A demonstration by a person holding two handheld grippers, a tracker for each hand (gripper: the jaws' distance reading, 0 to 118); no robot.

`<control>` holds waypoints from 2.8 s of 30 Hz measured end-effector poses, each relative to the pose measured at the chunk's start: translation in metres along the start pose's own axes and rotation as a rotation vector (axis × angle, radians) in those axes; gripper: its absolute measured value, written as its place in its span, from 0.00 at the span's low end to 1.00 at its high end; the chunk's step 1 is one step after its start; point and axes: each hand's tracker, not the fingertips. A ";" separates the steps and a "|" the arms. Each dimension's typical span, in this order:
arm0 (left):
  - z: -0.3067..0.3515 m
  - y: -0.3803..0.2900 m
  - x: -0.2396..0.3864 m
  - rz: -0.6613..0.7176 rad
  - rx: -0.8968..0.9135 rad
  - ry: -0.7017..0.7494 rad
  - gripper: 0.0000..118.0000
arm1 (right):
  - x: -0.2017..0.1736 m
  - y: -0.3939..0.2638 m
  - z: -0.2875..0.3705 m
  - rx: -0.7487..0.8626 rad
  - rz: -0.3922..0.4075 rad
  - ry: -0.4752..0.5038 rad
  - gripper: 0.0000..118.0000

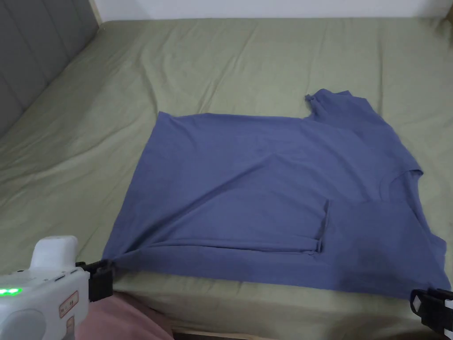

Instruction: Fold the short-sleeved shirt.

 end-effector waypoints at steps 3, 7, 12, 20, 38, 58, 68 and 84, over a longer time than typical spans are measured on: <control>-0.017 0.007 0.001 0.014 -0.012 -0.006 0.50 | 0.006 0.002 -0.004 -0.012 -0.022 0.004 0.00; -0.046 0.011 0.009 -0.039 -0.063 -0.034 0.36 | 0.012 0.002 -0.009 -0.031 -0.047 -0.002 0.00; -0.053 0.019 0.013 -0.009 -0.145 -0.051 0.02 | 0.015 0.002 -0.008 -0.046 -0.066 -0.003 0.00; -0.041 0.022 0.017 -0.004 -0.127 -0.056 0.02 | 0.025 0.030 -0.022 0.000 0.051 -0.094 0.76; -0.020 0.054 0.018 0.020 -0.086 -0.073 0.02 | 0.032 0.067 0.002 0.018 -0.028 -0.011 0.00; -0.078 0.140 0.020 -0.023 -0.083 -0.054 0.76 | 0.042 0.149 -0.054 0.046 -0.040 -0.060 0.52; -0.053 0.067 0.004 0.067 -0.082 -0.090 0.00 | 0.022 0.083 -0.029 0.019 -0.029 0.003 0.00; -0.144 0.112 0.004 0.148 -0.134 -0.066 0.04 | 0.019 0.076 -0.044 -0.016 -0.089 -0.002 0.00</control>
